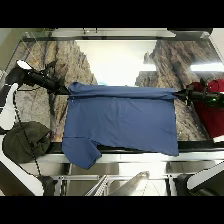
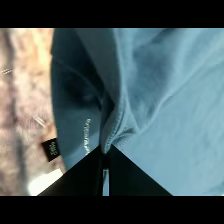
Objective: Fold the shirts.
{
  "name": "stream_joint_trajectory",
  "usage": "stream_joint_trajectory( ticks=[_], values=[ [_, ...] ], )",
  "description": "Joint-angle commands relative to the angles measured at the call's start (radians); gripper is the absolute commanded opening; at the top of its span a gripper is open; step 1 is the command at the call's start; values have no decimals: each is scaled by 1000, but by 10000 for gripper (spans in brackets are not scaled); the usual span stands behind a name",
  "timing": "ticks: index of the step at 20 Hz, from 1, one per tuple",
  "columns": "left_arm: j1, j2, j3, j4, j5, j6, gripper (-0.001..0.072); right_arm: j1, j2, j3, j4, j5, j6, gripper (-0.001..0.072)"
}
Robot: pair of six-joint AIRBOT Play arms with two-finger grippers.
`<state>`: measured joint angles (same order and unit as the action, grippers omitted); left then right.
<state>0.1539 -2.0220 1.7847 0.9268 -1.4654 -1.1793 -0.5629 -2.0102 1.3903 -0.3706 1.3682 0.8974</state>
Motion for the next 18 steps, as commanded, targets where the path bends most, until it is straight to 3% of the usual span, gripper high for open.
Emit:
stream_joint_trajectory(
  ticks=[1, 3, 4, 5, 6, 12, 15, 18],
  values=[
    [-2, -1, -6, 23, 23, -11, 16, -1, 0, 1, -15, -1, 9, 14],
    [-2, 0, -3, 23, 9, -11, 31, 0, 0, 1, -15, 3, 9, 16],
    [-2, 0, 8, 23, -14, -11, 166, 0, 2, 1, -14, 14, 8, 53],
    [1, 0, 31, 24, -44, -12, 295, -2, 6, 1, -15, 31, 8, 199],
    [6, 0, 63, 24, -80, -14, 295, -5, 15, 2, -15, 50, 2, 244],
    [82, 37, 223, 24, -222, -151, 294, -70, 140, 5, -117, 68, 62, 242],
    [106, 140, 58, 25, -240, -149, 295, -90, 215, -4, -295, 146, 126, 205],
    [126, 315, -301, 24, -189, -85, 294, -90, 329, -140, -380, 192, 128, 196]
  ],
)
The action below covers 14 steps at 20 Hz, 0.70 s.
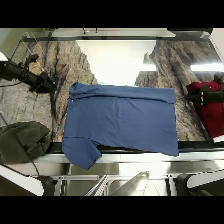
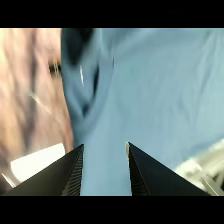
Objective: Fold the shirts.
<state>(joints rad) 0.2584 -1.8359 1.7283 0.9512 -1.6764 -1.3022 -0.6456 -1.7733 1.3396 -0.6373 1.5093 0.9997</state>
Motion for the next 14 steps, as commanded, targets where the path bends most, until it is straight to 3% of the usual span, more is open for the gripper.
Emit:
stream_joint_trajectory(
  ticks=[1, 4, 8, 9, 10, 11, 14],
  values=[
    [24, 189, -371, 1, 57, 60, 295, -7, 142, -168, -116, 45, 22, 196],
    [44, 354, -726, 10, 172, 83, 295, -7, 286, -377, -211, 20, 32, 196],
    [43, 466, -995, 59, 297, 87, 295, -7, 444, -567, -337, -69, 64, 203],
    [43, 480, -1035, 69, 320, 88, 295, -7, 462, -594, -350, -82, 64, 231],
    [43, 490, -1068, 69, 334, 93, 295, -7, 468, -613, -378, -80, 64, 370],
    [43, 498, -1094, 69, 338, 101, 295, -7, 467, -628, -409, -72, 64, 445],
    [43, 517, -1138, 68, 363, 110, 295, -7, 465, -669, -487, -95, 66, 449]
  ],
)
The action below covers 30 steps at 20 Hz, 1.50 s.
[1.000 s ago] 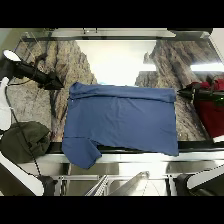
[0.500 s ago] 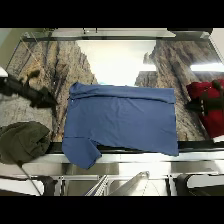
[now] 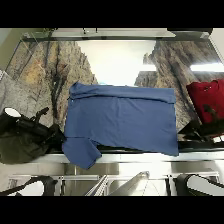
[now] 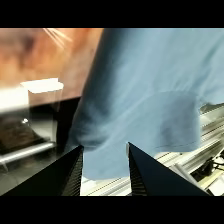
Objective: Fold the shirts.
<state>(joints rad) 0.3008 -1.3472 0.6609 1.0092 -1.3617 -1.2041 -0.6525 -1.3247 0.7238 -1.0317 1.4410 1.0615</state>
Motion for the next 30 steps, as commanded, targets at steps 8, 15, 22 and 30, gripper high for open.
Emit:
stream_joint_trajectory(
  ticks=[8, 15, 22, 30],
  values=[
    [7, 25, 18, 45, 16, 18, 295, -110, 14, -82, -92, -81, -13, 450],
    [7, 25, 97, 48, -46, 10, 295, -105, 13, -197, -8, -163, -41, 450],
    [7, 25, 93, 157, -119, -108, 296, 93, -16, -197, 59, -157, -44, 449],
    [-63, 27, -97, 122, 3, -113, 296, 119, -70, -197, 147, -151, -71, 447]
  ],
)
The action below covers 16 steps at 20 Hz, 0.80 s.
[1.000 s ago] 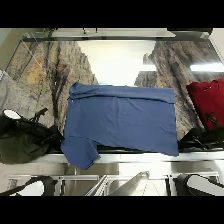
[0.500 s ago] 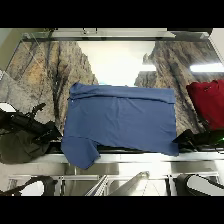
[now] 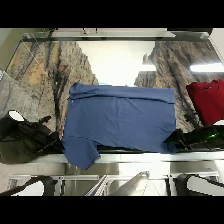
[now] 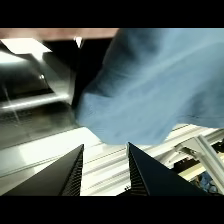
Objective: Fold the shirts.
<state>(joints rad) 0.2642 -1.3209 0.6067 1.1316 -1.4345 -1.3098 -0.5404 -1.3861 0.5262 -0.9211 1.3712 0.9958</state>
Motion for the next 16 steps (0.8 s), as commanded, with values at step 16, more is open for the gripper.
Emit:
stream_joint_trajectory(
  ticks=[16],
  values=[
    [-39, 0, -41, -337, 106, 207, 35, 6, -8, 1, 81, -51, -24, 447]
  ],
)
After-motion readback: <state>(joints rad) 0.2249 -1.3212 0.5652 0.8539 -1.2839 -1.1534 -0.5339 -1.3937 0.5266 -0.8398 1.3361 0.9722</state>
